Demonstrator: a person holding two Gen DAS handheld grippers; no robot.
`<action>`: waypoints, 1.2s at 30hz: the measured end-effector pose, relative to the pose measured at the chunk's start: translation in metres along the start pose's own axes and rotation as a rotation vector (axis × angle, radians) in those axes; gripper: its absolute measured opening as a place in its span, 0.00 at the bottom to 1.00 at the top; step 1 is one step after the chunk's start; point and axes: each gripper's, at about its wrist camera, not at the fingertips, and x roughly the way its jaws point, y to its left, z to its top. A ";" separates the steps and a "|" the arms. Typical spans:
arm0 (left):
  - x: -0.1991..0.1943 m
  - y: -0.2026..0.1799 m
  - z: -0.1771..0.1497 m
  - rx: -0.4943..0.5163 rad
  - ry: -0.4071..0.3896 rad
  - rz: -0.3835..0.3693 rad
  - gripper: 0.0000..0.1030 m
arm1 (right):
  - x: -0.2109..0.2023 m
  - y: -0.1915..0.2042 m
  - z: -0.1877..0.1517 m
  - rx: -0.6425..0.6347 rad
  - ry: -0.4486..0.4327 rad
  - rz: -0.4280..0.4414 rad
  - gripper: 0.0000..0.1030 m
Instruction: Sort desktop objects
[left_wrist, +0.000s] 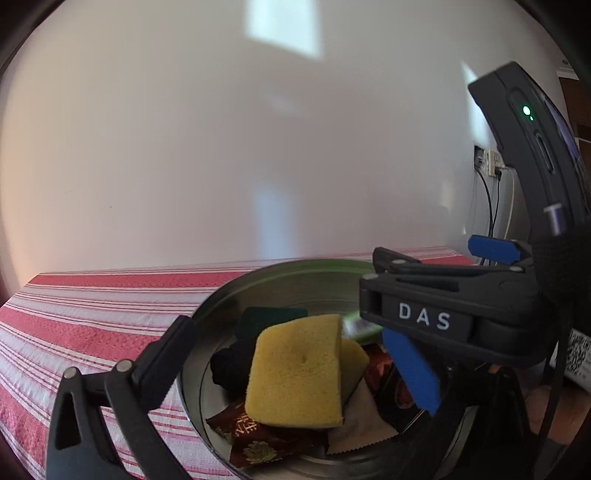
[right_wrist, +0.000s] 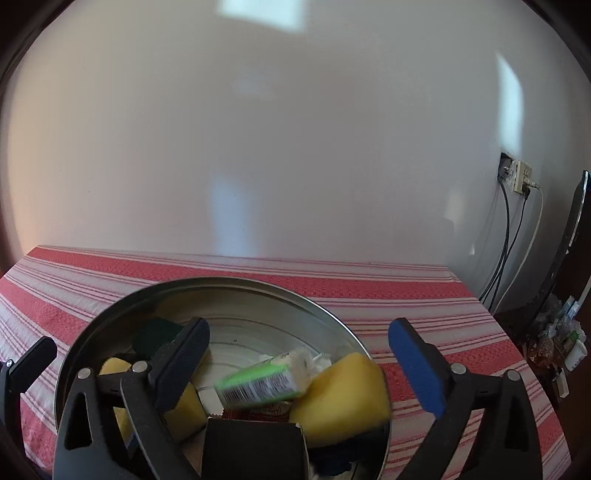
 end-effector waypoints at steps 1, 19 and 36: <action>0.000 0.000 0.000 0.003 0.001 -0.006 0.99 | -0.002 0.000 -0.001 0.006 -0.004 -0.008 0.98; -0.010 0.005 0.013 0.023 -0.075 0.034 0.99 | -0.053 -0.009 -0.035 0.186 -0.138 -0.066 0.99; -0.017 0.030 0.014 0.000 -0.102 0.107 1.00 | -0.101 0.013 -0.064 0.246 -0.235 -0.069 0.99</action>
